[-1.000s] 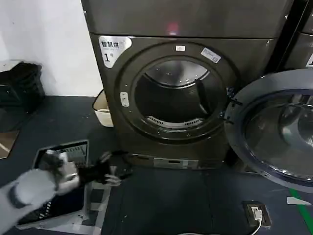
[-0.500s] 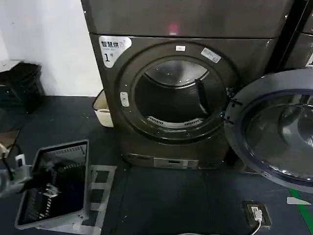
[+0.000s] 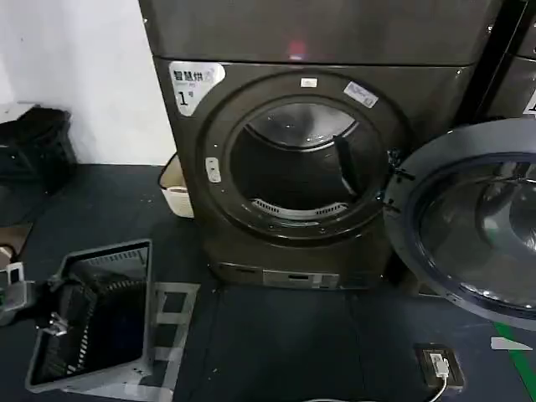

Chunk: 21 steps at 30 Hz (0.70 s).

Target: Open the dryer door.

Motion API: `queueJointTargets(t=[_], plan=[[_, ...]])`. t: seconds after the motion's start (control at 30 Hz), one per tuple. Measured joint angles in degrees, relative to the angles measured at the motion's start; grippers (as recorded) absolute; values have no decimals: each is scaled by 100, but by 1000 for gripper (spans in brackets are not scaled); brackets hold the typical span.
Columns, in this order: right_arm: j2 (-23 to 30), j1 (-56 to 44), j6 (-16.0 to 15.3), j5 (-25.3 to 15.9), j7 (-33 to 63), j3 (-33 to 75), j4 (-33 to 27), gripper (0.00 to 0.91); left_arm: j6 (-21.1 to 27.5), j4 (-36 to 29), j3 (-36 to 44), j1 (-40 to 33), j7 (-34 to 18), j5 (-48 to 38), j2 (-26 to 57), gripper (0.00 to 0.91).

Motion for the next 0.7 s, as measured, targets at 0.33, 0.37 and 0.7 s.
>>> queueJointTargets(t=[0.33, 0.37, 0.7], plan=[[3, 13, -52, -35, -8, 16, 16, 907, -8, 147, -180, 112, 133, 172, -26, 907], [1, 13, -52, -35, -9, 16, 18, 907, -6, 152, -183, 115, 179, 246, -26, 907], [-16, 7, -12, -159, -36, 16, -16, 907, -29, 362, -239, 116, 319, 432, -32, 907]])
